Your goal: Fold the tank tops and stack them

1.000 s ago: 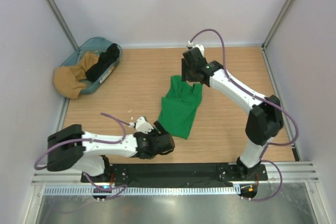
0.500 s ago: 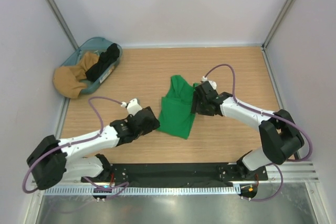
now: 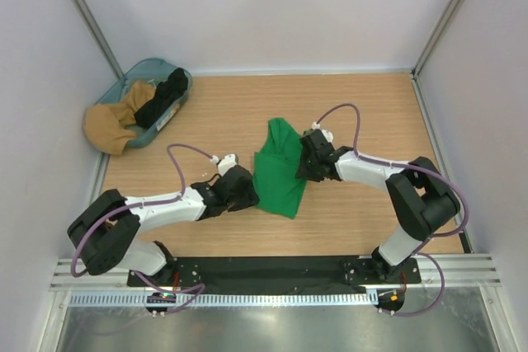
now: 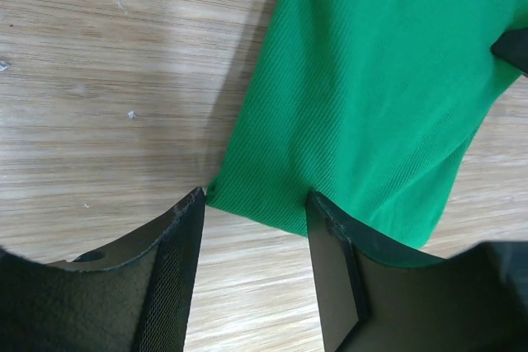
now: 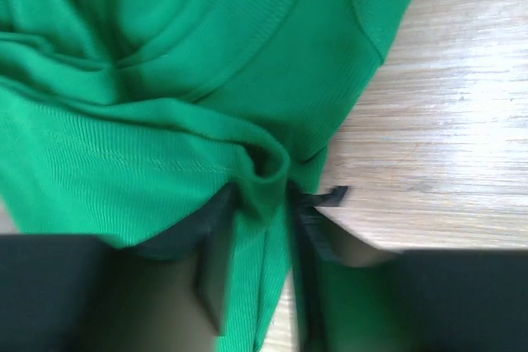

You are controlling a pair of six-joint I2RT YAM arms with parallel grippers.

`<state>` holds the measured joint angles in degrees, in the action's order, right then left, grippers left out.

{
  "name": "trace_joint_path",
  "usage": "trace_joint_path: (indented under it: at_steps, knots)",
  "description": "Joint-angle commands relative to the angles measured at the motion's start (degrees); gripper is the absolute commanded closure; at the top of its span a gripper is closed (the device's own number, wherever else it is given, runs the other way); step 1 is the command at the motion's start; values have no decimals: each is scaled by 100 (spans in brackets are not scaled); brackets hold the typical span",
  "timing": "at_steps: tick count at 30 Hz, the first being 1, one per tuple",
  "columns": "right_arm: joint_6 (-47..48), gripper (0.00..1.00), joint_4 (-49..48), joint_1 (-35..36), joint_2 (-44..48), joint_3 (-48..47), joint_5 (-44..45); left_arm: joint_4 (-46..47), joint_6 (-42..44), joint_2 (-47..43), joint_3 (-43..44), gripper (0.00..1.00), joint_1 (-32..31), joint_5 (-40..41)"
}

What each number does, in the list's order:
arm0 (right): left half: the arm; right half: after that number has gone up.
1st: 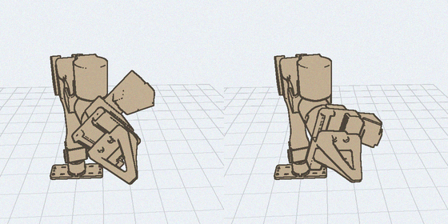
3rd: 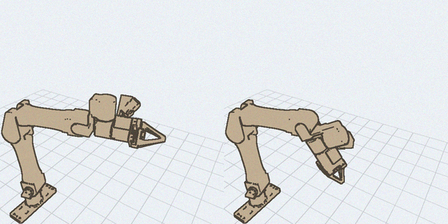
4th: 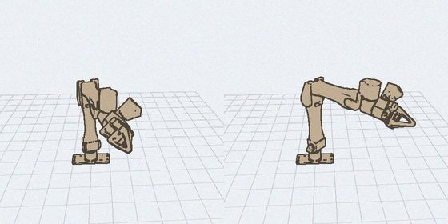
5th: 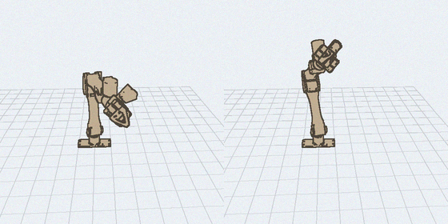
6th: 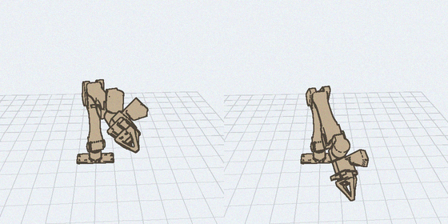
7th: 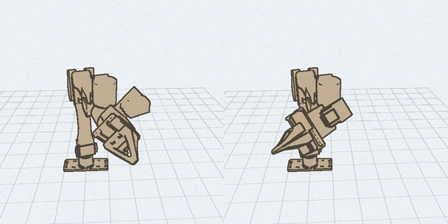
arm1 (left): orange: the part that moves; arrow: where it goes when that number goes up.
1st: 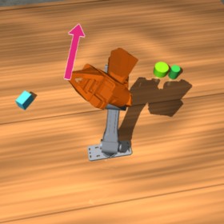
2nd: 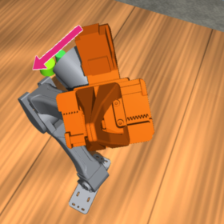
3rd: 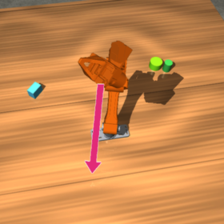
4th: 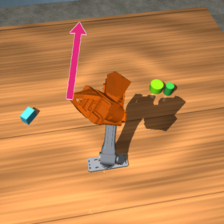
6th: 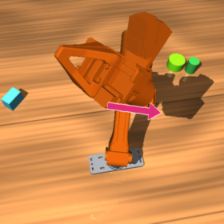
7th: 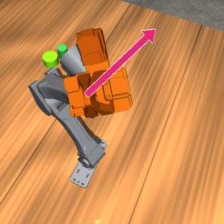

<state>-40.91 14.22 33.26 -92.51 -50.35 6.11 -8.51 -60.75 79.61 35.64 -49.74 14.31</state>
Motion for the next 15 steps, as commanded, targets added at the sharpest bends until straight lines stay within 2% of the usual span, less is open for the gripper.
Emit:
trace_joint_path:
  at_steps: [1,2,3,7,13,14,15]
  knots:
    - [-128,69,-156,-21,-118,33,276,271,160,80,66,47,25,-16]
    - [-111,74,-147,-21,-127,42,312,271,151,81,57,48,34,2]
    - [-76,84,-130,-56,-170,8,382,263,160,89,40,50,34,46]
    - [179,97,98,-196,-372,-211,487,298,204,212,57,58,25,-6]
    - [617,99,274,-320,-820,-826,356,613,151,563,22,76,-10,-24]
    - [662,99,327,-320,-952,-932,382,666,134,616,31,87,-19,11]
    - [715,97,388,-320,-1023,-1037,400,667,90,652,40,93,-27,37]
